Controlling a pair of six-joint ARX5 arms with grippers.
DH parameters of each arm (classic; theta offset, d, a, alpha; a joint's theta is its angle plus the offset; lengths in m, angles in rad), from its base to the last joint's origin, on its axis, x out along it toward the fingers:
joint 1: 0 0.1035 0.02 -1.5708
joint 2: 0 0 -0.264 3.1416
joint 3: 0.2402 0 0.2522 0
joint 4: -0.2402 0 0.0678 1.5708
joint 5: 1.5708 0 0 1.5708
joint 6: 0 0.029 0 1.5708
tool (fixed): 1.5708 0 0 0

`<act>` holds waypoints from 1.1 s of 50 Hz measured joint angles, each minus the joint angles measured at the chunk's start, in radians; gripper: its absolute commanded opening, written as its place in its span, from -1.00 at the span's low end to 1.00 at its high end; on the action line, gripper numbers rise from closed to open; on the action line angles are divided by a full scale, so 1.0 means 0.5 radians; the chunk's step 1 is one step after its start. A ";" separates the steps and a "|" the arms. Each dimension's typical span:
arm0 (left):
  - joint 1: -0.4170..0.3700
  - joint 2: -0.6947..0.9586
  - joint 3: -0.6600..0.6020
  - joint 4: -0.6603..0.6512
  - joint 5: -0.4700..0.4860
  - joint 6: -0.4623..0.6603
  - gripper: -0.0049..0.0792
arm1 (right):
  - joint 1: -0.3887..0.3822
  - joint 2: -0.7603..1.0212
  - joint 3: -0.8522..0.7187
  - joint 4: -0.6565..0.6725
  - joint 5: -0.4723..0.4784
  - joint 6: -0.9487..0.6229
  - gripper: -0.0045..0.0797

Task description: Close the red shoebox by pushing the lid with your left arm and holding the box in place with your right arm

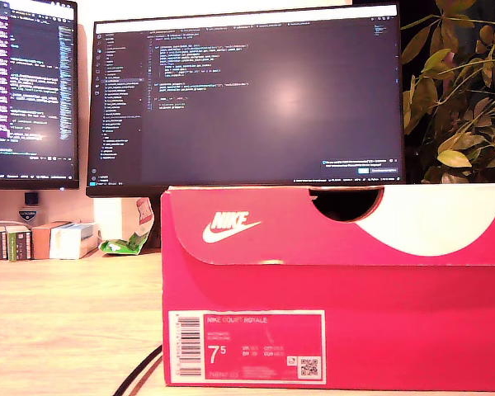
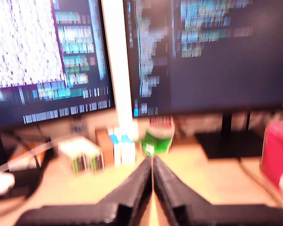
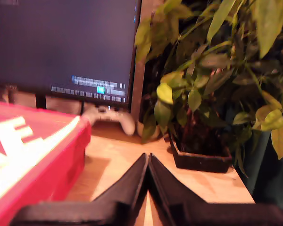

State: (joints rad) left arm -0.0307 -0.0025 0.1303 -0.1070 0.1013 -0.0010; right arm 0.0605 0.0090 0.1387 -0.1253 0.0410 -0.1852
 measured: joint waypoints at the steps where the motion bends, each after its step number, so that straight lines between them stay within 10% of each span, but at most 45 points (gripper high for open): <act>1: 0.000 0.000 -0.008 0.001 0.000 0.005 -0.93 | 0.000 0.000 -0.003 0.001 0.000 -0.002 -0.92; 55: 0.000 -0.002 -0.249 -0.159 -0.009 0.048 -0.93 | 0.000 -0.001 -0.230 -0.107 -0.013 0.082 -0.92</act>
State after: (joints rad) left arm -0.0307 -0.0032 0.0055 -0.1864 0.0967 0.0231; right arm 0.0605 0.0086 0.0235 -0.1787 0.0345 -0.1444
